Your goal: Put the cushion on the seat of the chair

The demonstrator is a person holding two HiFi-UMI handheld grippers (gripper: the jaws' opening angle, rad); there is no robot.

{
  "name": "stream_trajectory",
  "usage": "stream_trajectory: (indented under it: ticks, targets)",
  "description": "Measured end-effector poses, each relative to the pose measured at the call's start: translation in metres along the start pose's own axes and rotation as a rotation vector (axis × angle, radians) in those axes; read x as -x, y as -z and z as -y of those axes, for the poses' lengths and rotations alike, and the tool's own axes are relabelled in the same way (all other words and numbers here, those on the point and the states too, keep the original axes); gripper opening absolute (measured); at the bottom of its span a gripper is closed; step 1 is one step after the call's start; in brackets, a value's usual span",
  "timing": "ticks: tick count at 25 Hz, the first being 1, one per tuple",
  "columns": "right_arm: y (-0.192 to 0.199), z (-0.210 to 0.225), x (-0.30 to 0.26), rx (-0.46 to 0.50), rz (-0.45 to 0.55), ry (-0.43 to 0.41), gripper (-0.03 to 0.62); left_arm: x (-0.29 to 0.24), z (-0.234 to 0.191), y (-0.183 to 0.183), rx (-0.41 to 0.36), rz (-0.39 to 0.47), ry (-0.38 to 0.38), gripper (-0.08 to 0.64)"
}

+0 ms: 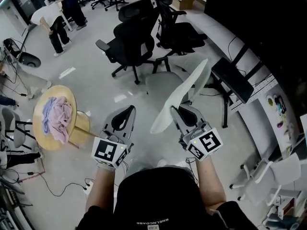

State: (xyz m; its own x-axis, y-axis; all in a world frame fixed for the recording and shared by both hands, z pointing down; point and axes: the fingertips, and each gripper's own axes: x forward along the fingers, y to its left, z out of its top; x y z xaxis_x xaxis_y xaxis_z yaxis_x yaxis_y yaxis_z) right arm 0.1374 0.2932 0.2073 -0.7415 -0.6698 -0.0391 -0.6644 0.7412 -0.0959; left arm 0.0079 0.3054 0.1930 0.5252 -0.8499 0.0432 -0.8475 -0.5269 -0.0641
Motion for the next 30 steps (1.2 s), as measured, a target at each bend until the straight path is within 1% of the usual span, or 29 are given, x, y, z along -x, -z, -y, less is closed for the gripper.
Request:
stream_trajectory:
  ticks: [5,12,17,21,30]
  targets:
    - [0.006,0.01,-0.002,-0.014,-0.022,0.004,0.038,-0.009,-0.003,0.007,0.026,-0.007,-0.011,0.012]
    - [0.022,0.027,-0.035,-0.012,-0.075,0.006,0.038,-0.034,-0.029,0.027,0.065,-0.012,0.0,0.012]
    - [0.029,0.045,-0.082,0.001,-0.116,0.001,0.038,-0.065,-0.075,0.042,0.108,-0.018,-0.005,0.012]
    - [0.032,0.062,-0.125,0.01,-0.147,0.002,0.038,-0.094,-0.114,0.051,0.139,-0.026,0.008,0.012]
    - [0.045,0.089,-0.225,0.0,-0.203,0.018,0.038,-0.143,-0.207,0.07,0.175,-0.056,0.038,0.012]
